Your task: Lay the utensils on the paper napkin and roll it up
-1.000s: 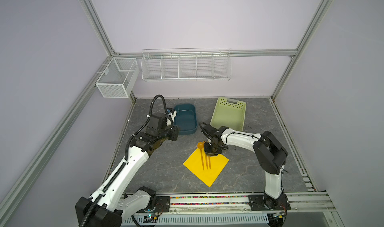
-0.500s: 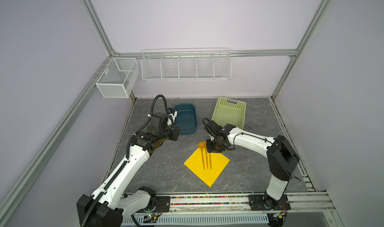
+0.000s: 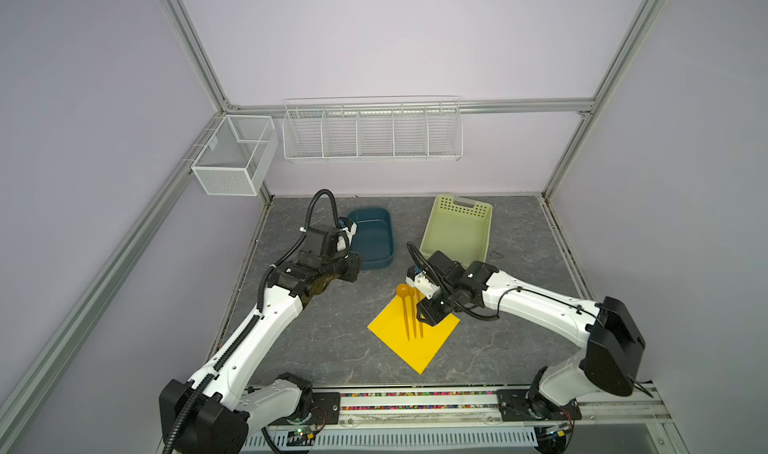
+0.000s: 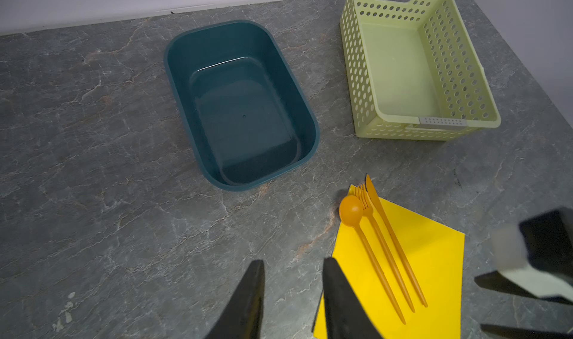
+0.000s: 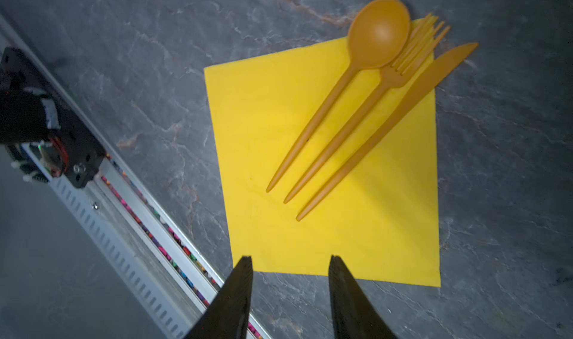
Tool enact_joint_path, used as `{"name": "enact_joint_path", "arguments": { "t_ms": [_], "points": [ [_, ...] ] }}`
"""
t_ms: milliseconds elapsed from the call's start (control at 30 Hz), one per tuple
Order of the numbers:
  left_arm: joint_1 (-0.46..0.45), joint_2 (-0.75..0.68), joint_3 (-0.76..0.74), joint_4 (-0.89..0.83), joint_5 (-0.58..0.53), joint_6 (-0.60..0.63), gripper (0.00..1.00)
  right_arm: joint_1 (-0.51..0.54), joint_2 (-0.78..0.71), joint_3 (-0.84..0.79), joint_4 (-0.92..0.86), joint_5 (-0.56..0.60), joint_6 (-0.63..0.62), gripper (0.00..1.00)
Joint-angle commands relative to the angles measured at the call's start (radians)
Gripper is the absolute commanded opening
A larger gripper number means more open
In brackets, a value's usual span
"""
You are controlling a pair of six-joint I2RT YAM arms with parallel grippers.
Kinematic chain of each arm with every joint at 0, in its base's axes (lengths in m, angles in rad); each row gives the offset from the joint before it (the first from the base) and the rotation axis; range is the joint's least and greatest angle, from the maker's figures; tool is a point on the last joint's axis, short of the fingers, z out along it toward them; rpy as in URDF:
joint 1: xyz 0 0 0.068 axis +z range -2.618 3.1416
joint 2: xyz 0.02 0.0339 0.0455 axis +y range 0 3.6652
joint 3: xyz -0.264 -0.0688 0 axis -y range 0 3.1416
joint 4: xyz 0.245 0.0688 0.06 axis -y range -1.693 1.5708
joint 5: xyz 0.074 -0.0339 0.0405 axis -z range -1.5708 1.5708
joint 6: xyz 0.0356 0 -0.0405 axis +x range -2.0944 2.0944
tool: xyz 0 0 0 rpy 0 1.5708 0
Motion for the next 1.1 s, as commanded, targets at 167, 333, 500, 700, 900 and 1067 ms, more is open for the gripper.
{"name": "enact_joint_path", "arguments": {
  "t_ms": [167,333,500,700,900,1067],
  "points": [
    [0.004,-0.001,-0.007,-0.007,-0.021,0.009,0.33,0.127,-0.097,-0.131,-0.006,-0.088,-0.481,0.45],
    [0.006,-0.003,-0.003,-0.010,-0.032,0.011,0.33,0.216,-0.042,-0.147,-0.033,-0.030,-0.572,0.45],
    [0.005,-0.022,-0.012,-0.007,-0.042,0.008,0.33,0.280,0.022,-0.167,-0.002,0.045,-0.621,0.44],
    [0.005,-0.024,-0.012,-0.006,-0.043,0.003,0.33,0.311,0.096,-0.162,0.031,0.112,-0.652,0.44],
    [0.006,-0.020,-0.013,-0.002,-0.033,0.000,0.33,0.330,0.163,-0.135,0.052,0.131,-0.657,0.40],
    [0.005,-0.022,-0.015,-0.001,-0.033,-0.003,0.34,0.359,0.202,-0.125,0.065,0.137,-0.652,0.38]
  ]
}}
